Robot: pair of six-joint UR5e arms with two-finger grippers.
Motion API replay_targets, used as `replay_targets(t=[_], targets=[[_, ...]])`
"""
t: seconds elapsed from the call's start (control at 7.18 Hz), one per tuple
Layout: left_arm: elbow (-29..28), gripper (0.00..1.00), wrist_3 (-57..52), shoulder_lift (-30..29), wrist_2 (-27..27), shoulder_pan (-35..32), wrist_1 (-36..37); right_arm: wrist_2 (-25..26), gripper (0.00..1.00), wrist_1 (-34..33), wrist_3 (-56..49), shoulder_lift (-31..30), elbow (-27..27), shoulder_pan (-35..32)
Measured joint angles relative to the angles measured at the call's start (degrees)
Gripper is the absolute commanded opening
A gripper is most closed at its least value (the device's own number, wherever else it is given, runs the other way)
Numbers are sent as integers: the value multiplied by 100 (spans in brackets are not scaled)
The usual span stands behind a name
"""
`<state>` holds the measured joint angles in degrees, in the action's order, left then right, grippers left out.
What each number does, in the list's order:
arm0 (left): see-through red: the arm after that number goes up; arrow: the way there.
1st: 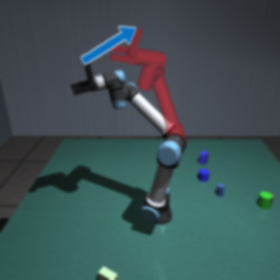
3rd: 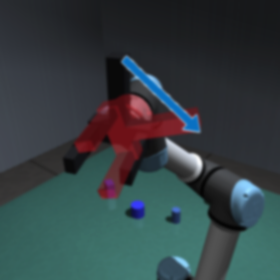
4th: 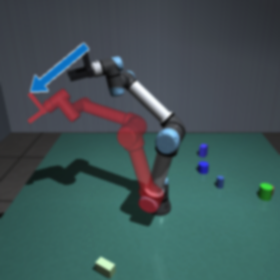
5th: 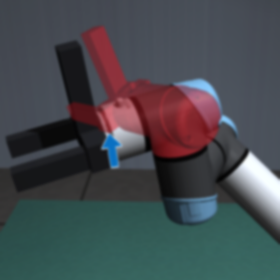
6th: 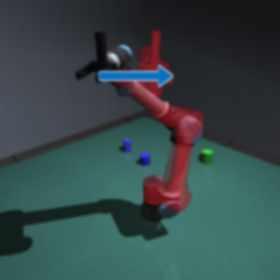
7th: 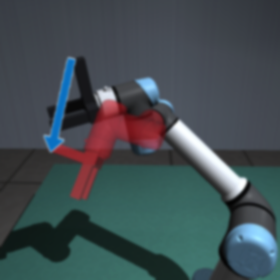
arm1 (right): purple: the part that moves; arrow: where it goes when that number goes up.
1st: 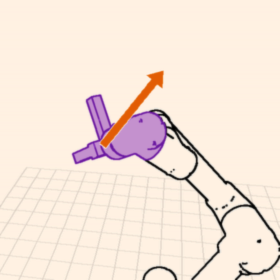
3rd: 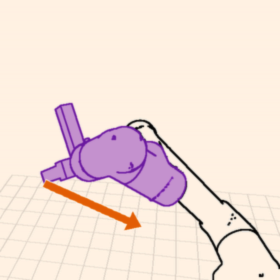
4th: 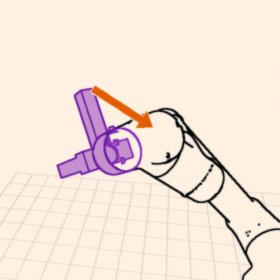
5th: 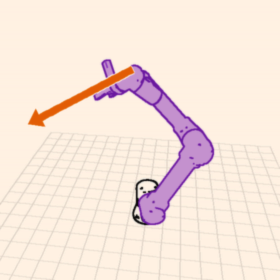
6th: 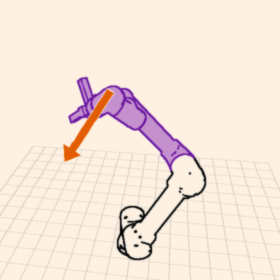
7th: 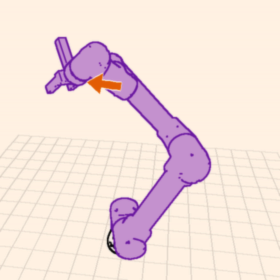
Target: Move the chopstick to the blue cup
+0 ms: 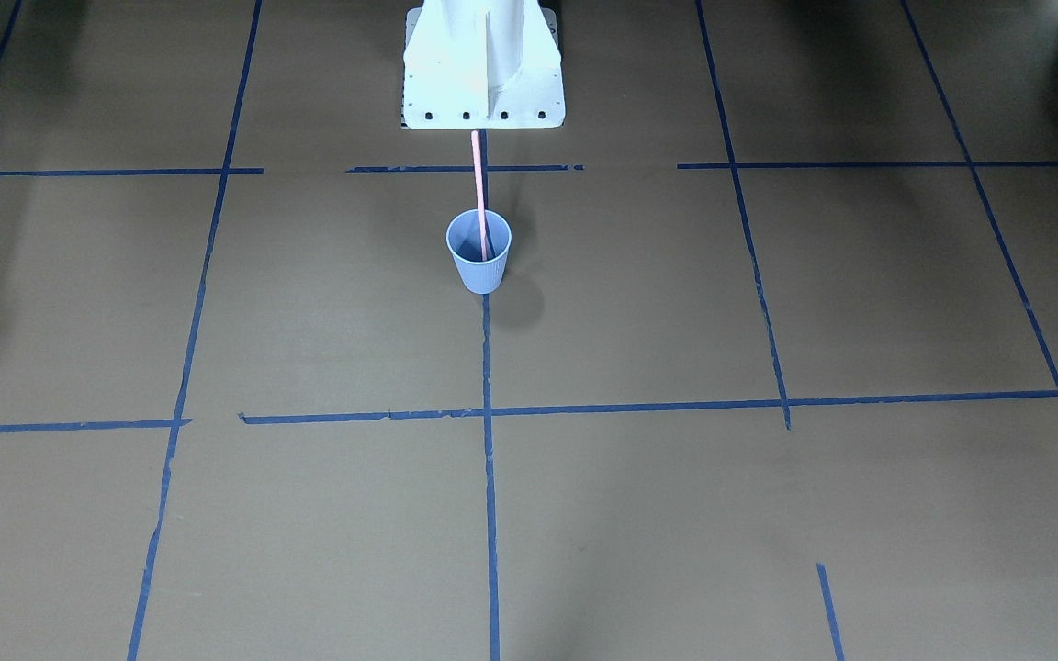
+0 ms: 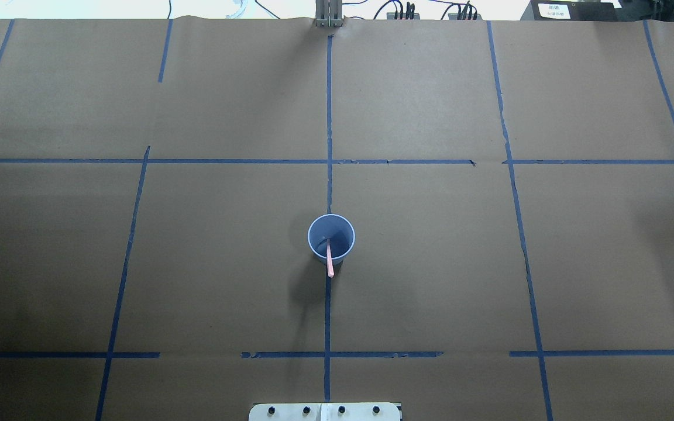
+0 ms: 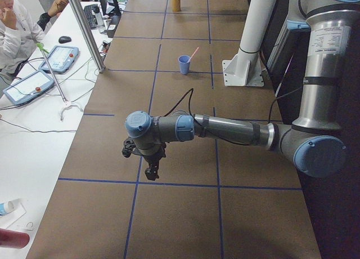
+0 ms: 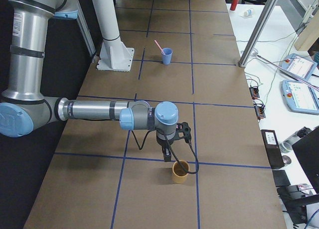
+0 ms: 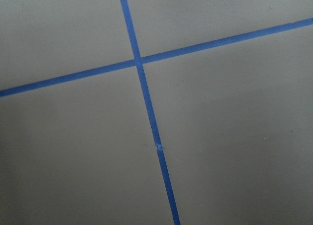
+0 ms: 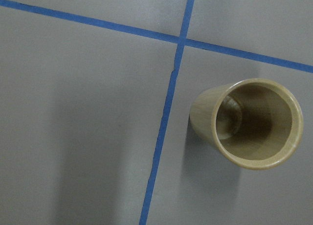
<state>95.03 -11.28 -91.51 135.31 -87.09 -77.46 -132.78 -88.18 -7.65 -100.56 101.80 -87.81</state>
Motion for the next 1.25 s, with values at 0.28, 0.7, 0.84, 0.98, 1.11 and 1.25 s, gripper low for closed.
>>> replay_targets(t=[0.28,0.7,0.84,0.98,1.11,1.25], targets=[[-57,100,816,7,-64,-3,-149,2,100,2,40,77,-37,4],[-103,100,992,-20,-111,1,-337,-6,100,1,81,209,-77,12],[-107,100,998,-43,-97,3,-346,-69,100,-34,202,225,-85,19],[-90,100,1000,-32,-93,1,-358,-178,100,-77,467,249,-95,23],[-83,100,1007,-20,-88,0,-361,-250,100,-82,692,267,-123,25],[-107,100,1023,-26,-85,-1,-362,-278,100,-63,790,269,-172,27]])
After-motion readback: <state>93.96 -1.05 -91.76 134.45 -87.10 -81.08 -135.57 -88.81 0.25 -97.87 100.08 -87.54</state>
